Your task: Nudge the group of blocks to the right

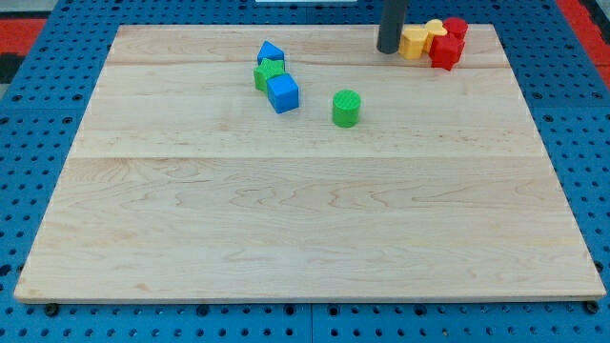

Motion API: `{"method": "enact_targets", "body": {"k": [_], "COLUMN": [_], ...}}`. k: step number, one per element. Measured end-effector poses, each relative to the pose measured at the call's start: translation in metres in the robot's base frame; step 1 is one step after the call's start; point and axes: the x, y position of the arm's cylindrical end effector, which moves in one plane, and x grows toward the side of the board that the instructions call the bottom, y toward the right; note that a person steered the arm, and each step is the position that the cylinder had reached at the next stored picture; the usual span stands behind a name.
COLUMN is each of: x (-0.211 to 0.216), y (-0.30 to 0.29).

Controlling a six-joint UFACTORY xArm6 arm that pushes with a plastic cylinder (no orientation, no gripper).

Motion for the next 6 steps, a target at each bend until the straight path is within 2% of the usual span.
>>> {"method": "enact_targets", "body": {"k": [1,3,4,5,6], "x": [-0.017,-0.013,0.037,0.063,0.038], "y": [-0.046,-0.185,-0.197,-0.180,-0.180]}}
